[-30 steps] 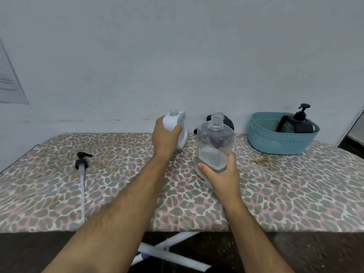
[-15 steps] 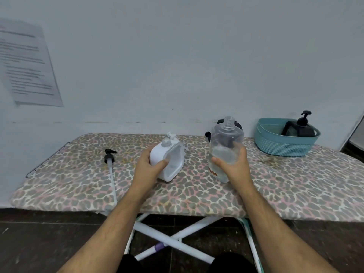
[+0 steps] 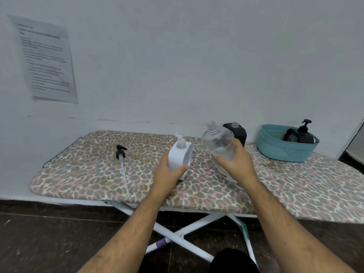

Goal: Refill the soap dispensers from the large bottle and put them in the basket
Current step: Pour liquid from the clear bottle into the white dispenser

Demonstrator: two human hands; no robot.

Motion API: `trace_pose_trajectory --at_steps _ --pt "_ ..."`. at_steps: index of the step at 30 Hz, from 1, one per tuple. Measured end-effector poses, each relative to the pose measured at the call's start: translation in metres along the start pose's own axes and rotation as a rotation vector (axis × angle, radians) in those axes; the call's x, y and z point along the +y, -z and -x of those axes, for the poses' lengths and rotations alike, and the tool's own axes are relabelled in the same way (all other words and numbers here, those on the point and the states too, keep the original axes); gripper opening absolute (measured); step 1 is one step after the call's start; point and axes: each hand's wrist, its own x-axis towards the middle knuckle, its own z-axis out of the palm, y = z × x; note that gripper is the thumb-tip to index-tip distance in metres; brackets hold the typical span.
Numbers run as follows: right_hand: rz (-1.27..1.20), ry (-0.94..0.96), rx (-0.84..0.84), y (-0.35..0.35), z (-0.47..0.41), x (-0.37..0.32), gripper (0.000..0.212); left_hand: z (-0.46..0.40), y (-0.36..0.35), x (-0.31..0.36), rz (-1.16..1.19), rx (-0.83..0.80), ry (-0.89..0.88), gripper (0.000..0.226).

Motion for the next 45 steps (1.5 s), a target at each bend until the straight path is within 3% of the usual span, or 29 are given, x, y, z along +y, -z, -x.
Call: trace_pose_trajectory --at_steps 5,14,21,30,32,37,41,45 --pt "0.318 0.213 -0.012 0.016 0.001 -0.013 0.064 0.000 0.001 0.000 -0.112 -0.022 0.009 0.074" --pt "0.663 0.273 -0.083 0.022 0.000 -0.022 0.066 0.012 -0.015 0.003 -0.231 0.085 -0.040 0.082" --pt "0.731 0.292 -0.135 0.025 -0.005 -0.033 0.069 0.006 -0.002 0.004 -0.109 -0.057 -0.080 0.078" --pt "0.765 0.327 -0.151 0.024 -0.011 -0.038 0.065 -0.021 0.023 -0.007 0.017 -0.353 0.104 0.135" --pt "0.771 0.330 -0.153 0.024 -0.012 -0.038 0.066 -0.029 0.027 -0.006 -0.014 -0.424 0.123 0.133" --pt "0.788 0.334 -0.162 0.026 -0.016 -0.037 0.070 -0.040 0.024 0.001 0.019 -0.518 0.081 0.100" --pt "0.812 0.342 -0.165 0.027 -0.019 -0.039 0.071 -0.048 0.022 0.001 0.018 -0.526 0.088 0.101" --pt "0.828 0.348 -0.175 0.029 -0.023 -0.040 0.070 -0.052 0.021 0.001 0.001 -0.519 0.126 0.120"
